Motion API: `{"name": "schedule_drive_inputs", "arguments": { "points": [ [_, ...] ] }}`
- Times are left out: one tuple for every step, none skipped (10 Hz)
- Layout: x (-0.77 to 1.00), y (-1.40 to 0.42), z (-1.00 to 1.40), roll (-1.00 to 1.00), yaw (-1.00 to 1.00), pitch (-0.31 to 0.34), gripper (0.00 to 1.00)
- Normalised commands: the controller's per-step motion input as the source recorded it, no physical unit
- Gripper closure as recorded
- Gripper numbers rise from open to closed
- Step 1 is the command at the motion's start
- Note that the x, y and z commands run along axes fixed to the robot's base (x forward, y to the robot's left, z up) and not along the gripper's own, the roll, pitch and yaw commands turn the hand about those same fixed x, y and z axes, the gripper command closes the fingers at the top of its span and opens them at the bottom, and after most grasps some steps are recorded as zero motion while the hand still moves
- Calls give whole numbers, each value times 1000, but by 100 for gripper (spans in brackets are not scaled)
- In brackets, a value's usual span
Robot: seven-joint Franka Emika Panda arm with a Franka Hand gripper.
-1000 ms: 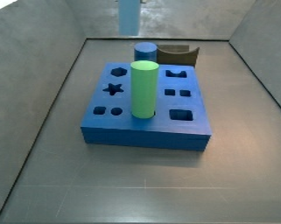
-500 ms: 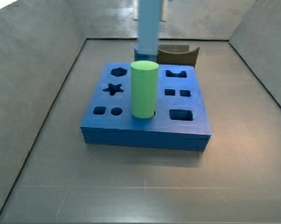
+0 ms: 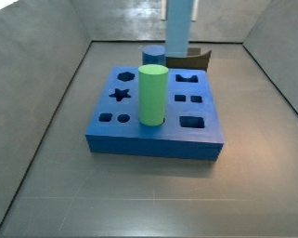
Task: Pick up the rectangle object. Move to above the board. Insert the rectangle object.
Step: Insert the rectangle object.
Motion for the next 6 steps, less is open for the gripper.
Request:
{"name": "schedule_drive_inputs", "arguments": {
  "points": [
    [1000, 0, -320, 0, 0, 20, 100],
    [1000, 0, -374, 0, 0, 23, 100],
    [1000, 0, -374, 0, 0, 23, 100],
    [1000, 0, -394, 0, 0, 49, 100],
    [1000, 0, -406, 0, 0, 74, 100],
    [1000, -120, -189, 140, 0, 71, 100]
  ]
}}
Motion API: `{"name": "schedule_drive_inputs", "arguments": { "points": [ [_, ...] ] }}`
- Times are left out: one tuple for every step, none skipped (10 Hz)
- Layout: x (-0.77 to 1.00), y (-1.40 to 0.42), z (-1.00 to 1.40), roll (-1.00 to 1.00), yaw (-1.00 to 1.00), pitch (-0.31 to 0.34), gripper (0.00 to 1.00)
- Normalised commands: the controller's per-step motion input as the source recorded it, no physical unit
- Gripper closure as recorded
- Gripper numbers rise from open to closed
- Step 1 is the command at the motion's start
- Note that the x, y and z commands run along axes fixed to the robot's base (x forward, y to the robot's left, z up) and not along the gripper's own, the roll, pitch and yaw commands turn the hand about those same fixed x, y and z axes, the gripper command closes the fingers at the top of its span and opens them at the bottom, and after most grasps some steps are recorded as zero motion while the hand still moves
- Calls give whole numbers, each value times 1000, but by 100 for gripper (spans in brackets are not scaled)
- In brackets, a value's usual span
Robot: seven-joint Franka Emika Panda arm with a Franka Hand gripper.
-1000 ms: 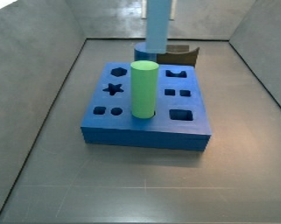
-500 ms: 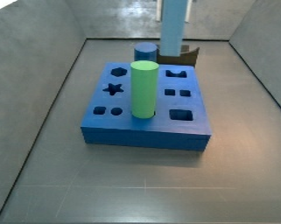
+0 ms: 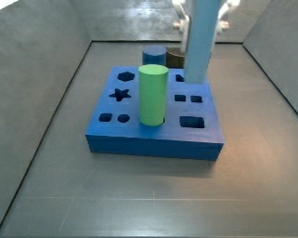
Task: Pick up the rectangle object. Move to above the board. Insert the rectangle object.
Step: Insert the rectangle object.
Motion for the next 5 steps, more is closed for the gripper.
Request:
{"name": "schedule_drive_inputs", "arguments": {
  "points": [
    [1000, -171, -120, 200, 0, 117, 100],
    [1000, -191, -60, 226, 0, 143, 100],
    [883, -254, 0, 366, 0, 186, 100],
    [83, -23, 63, 229, 0, 117, 100],
    [0, 0, 0, 0, 0, 20, 100]
  ]
}}
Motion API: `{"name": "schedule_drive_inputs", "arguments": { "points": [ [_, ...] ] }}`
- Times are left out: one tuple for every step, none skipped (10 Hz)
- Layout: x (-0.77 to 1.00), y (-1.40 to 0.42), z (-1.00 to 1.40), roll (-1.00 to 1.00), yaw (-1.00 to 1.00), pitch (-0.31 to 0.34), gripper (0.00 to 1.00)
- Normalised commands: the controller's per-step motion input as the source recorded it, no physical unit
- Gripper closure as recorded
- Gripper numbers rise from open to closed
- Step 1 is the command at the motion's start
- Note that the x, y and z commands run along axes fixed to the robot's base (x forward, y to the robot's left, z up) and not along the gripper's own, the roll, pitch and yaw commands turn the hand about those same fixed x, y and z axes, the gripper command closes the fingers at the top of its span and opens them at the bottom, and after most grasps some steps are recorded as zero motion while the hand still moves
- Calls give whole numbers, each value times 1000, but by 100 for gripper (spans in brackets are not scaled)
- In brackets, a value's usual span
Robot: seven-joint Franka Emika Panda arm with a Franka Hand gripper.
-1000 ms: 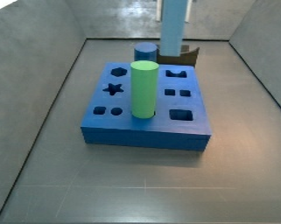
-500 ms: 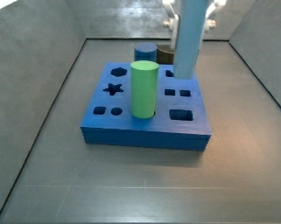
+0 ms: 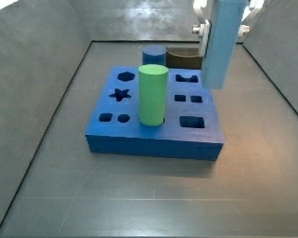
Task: Pick up the rectangle object. Move to above the board. Insert the rectangle object.
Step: Insert the rectangle object.
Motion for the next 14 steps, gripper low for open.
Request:
{"name": "schedule_drive_inputs", "arguments": {
  "points": [
    [117, 0, 0, 80, -271, 209, 100],
    [43, -66, 0, 194, -360, 160, 100],
    [0, 0, 0, 0, 46, 0, 100],
    [40, 26, 0, -31, 746, -40, 100],
    [-9, 0, 0, 0, 1000, -126, 100],
    [-14, 0, 0, 0, 1000, -131, 100],
    [-14, 0, 0, 0, 1000, -134, 100],
    [-17, 0, 0, 0, 1000, -146, 100],
    [-14, 0, 0, 0, 1000, -149, 100],
    [-11, 0, -23, 0, 1000, -140, 100],
    [-11, 0, -86, 0, 1000, -134, 100],
    [-11, 0, -117, 0, 1000, -137, 100],
    [-11, 0, -160, 0, 1000, -131, 100],
    [-11, 0, -180, 0, 1000, -131, 100]
  ]
}}
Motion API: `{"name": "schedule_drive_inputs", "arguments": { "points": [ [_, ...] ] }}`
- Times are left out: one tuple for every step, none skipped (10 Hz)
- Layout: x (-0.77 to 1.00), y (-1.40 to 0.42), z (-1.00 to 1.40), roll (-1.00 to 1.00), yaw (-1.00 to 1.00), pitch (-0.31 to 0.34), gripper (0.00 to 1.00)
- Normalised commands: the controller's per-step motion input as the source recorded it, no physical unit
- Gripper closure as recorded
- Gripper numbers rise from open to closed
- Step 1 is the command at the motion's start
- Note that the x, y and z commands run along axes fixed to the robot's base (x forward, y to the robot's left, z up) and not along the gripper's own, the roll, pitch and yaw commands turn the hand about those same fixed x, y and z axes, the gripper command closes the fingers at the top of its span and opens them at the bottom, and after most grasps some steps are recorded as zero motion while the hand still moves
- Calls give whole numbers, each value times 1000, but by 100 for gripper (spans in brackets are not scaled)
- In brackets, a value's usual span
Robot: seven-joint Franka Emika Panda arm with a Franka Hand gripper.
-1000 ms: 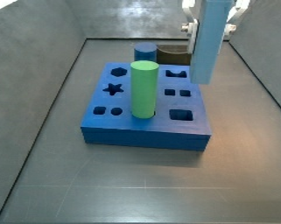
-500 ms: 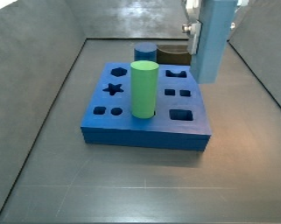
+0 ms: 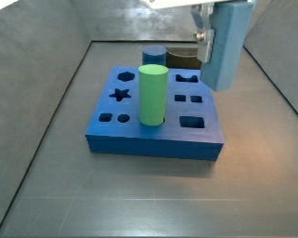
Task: Pick up the rectangle object. Move to above the board. Insert the rectangle object.
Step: Insert the rectangle object.
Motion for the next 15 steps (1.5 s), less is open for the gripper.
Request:
{"name": "schedule_drive_inputs", "arguments": {
  "points": [
    [-9, 0, -214, 0, 1000, -126, 100],
    [-6, 0, -214, 0, 1000, -123, 100],
    [-9, 0, -220, 0, 1000, -126, 100],
    [-9, 0, -226, 0, 1000, -126, 100],
    [-9, 0, -223, 0, 1000, -126, 100],
    [-6, 0, -226, 0, 1000, -123, 100],
    [-9, 0, -234, 0, 1000, -126, 100],
    [-6, 0, -246, 0, 1000, -123, 100],
    [-6, 0, -243, 0, 1000, -120, 100],
    [-6, 0, -249, 0, 1000, -120, 100],
    [-6, 0, -249, 0, 1000, -120, 100],
    [-6, 0, -249, 0, 1000, -120, 100],
    [-6, 0, -251, 0, 1000, -120, 100],
    [-6, 0, -251, 0, 1000, -123, 100],
    [-6, 0, -254, 0, 1000, -123, 100]
  ]
}}
